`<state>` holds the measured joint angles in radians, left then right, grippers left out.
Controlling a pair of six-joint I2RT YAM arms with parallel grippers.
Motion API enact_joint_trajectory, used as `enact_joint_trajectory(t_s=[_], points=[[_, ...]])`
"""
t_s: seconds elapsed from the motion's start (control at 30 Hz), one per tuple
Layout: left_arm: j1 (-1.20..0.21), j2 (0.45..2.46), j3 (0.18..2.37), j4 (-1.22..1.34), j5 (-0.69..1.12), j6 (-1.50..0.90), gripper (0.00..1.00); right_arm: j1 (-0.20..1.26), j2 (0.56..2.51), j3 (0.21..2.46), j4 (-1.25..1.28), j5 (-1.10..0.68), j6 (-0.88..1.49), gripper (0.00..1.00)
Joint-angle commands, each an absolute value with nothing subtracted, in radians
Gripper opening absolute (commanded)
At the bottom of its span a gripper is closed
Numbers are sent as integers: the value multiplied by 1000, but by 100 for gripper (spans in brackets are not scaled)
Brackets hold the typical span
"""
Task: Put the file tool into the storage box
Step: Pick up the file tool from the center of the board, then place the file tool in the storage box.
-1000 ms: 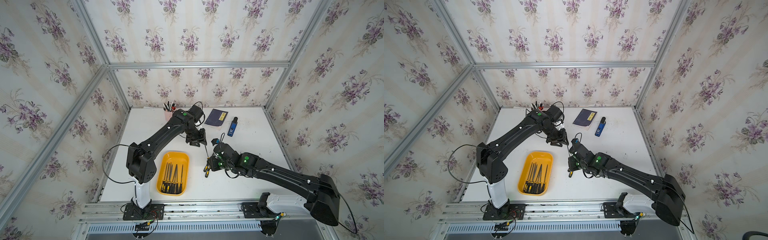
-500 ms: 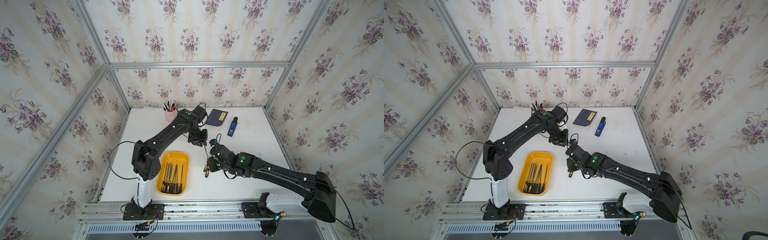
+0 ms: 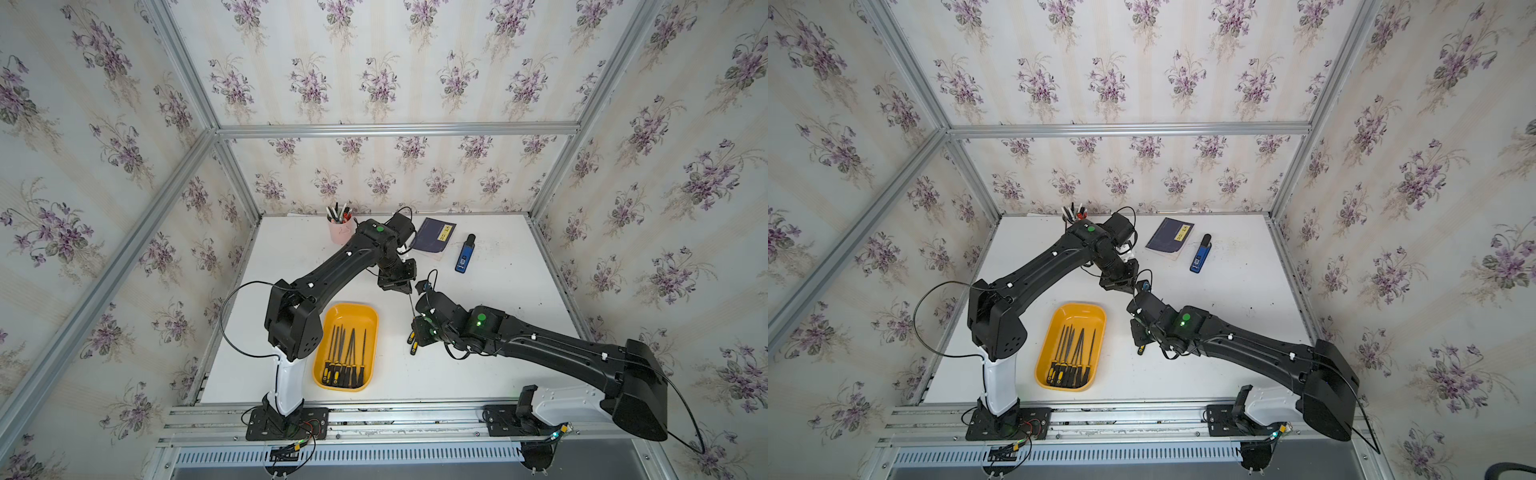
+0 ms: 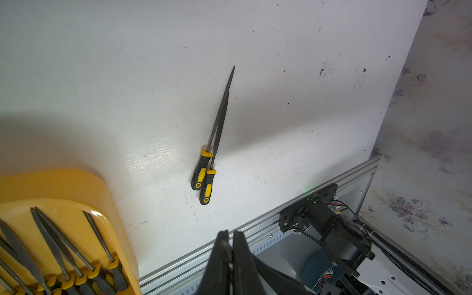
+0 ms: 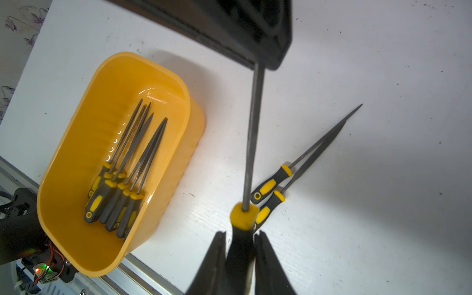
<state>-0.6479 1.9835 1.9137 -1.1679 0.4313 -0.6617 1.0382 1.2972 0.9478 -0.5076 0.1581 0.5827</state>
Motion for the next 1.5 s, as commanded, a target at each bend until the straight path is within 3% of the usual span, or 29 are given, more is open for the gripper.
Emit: enact_joint_trajectory(t_s=[0.0, 0.07, 0.2, 0.5, 0.9, 1.47], points=[[-633, 1957, 1886, -1178, 407, -605, 0, 1038, 1273, 946, -515, 175, 589, 68], [-614, 1934, 1862, -1183, 407, -582, 0, 1038, 1253, 942, -517, 185, 602, 85], [-560, 1877, 1815, -1233, 408, -494, 0, 1037, 1186, 919, -509, 197, 621, 95], [-458, 1721, 1635, -1330, 315, -259, 0, 1014, 1086, 831, -503, 209, 680, 96], [-402, 1678, 1358, -1179, 341, -291, 0, 1004, 1177, 852, -480, 151, 665, 96], [-405, 1655, 1201, -1119, 351, -303, 0, 986, 1266, 865, -484, 113, 632, 97]])
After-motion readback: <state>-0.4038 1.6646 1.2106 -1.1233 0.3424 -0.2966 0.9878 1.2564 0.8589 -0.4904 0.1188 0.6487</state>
